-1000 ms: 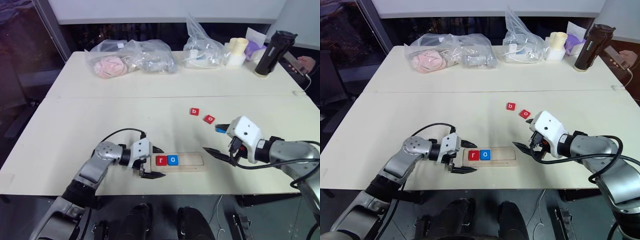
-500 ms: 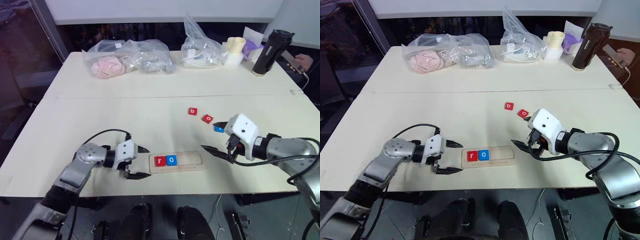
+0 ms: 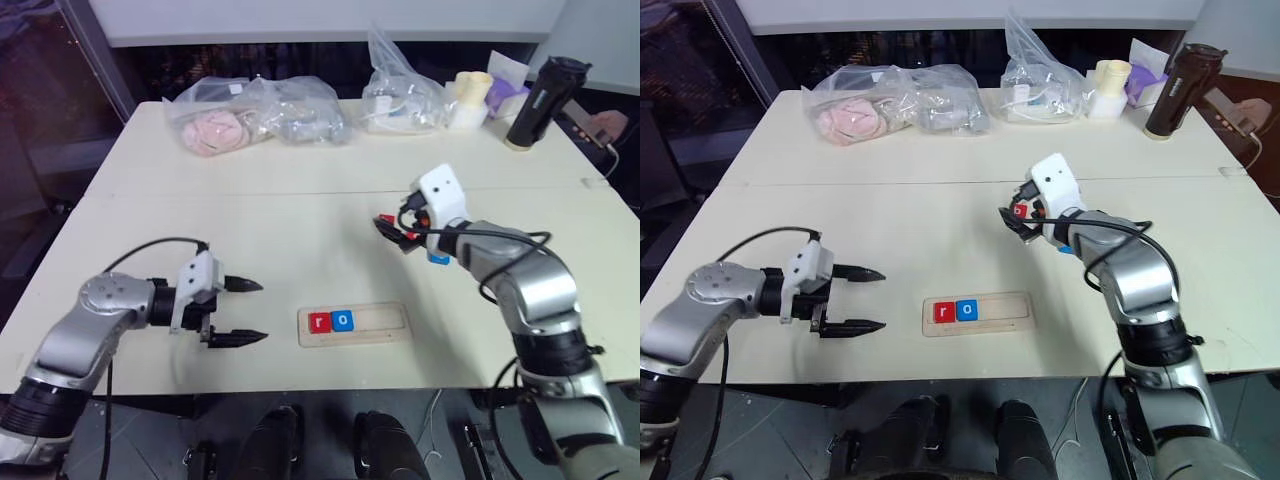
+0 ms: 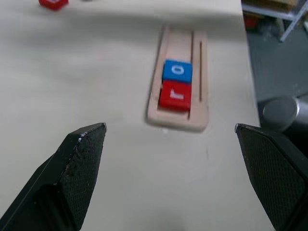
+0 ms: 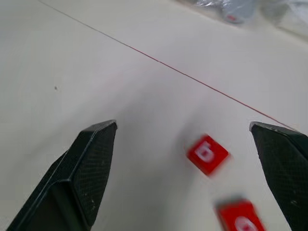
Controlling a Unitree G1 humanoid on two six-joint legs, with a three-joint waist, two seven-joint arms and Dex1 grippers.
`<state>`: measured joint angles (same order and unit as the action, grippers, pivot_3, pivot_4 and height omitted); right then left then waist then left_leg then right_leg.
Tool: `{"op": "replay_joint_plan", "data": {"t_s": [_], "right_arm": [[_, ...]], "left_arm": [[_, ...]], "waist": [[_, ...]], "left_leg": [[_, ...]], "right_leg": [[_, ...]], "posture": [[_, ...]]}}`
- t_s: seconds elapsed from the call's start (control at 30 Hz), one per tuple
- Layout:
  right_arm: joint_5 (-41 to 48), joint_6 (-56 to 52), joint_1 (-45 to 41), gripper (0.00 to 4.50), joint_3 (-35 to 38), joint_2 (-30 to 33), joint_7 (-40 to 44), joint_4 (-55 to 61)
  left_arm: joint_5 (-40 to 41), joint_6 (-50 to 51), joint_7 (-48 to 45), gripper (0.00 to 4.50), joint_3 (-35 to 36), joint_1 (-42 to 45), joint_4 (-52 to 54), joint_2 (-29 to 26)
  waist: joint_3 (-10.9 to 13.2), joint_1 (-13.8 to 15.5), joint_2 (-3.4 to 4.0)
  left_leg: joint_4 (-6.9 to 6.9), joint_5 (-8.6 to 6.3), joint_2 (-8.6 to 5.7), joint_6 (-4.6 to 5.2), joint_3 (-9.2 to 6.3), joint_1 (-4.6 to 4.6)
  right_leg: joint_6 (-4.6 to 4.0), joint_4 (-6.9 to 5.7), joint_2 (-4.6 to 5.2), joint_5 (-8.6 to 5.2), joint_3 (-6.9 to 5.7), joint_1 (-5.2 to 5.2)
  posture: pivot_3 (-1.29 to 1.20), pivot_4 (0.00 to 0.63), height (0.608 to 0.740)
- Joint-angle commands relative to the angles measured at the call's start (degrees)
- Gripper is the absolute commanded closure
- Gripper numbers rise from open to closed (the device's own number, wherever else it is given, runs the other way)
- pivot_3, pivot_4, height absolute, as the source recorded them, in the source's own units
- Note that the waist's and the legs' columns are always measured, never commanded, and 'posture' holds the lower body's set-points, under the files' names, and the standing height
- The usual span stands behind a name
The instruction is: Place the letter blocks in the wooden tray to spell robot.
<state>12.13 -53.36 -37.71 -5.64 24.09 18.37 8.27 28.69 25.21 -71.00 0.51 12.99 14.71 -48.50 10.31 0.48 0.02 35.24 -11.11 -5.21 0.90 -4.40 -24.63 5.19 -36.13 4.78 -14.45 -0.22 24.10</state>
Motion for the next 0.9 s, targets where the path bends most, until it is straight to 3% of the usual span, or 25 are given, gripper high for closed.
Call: {"op": "replay_joint_plan", "data": {"t_s": [0.03, 0.23, 0.57, 0.9], "right_arm": [[-2.94, 0.85, -3.22, 0.0, 0.71, -4.22, -5.23, -6.14], [-6.59, 1.72, -5.86, 0.0, 3.25, -9.74, -13.31, -16.04], [-6.11, 2.8, -9.11, 0.0, 8.13, -17.66, -18.87, -26.13], [-7.0, 3.94, -11.08, 0.0, 11.02, -21.62, -23.81, -32.1]], "left_arm": [[3.04, 2.9, 1.36, 0.01, 2.47, 0.28, 3.03, -0.49], [4.4, 4.61, 4.37, 0.01, 3.1, 0.84, 5.29, 0.3], [5.1, 5.27, 7.02, 0.01, 2.29, 0.52, 6.03, 1.11], [4.44, 4.85, 8.37, 0.01, 1.71, 1.31, 5.56, 2.26]], "waist": [[0.0, -0.04, 0.0], [0.0, -0.25, 0.01], [0.0, -1.66, 0.01], [-0.01, -1.53, 0.02]], "left_leg": [[-0.02, 0.02, 0.0, -0.02, 0.0, 0.0], [-0.12, 0.11, 0.0, -0.16, 0.01, 0.0], [-0.19, 0.23, 0.06, -0.3, 0.02, 0.1], [-0.18, 0.27, 0.06, -0.37, 0.01, 0.16]], "right_leg": [[0.09, -0.02, -0.01, 0.08, 0.0, 0.0], [0.01, -0.1, -0.08, 0.15, 0.02, 0.0], [-0.06, -0.3, -0.2, 0.21, 0.05, 0.03], [-0.09, -0.39, -0.21, 0.22, 0.05, 0.02]], "posture": [[0.0, 0.15, 0.738], [0.0, 0.15, 0.738], [0.0, 0.15, 0.738], [0.0, 0.15, 0.738]]}}
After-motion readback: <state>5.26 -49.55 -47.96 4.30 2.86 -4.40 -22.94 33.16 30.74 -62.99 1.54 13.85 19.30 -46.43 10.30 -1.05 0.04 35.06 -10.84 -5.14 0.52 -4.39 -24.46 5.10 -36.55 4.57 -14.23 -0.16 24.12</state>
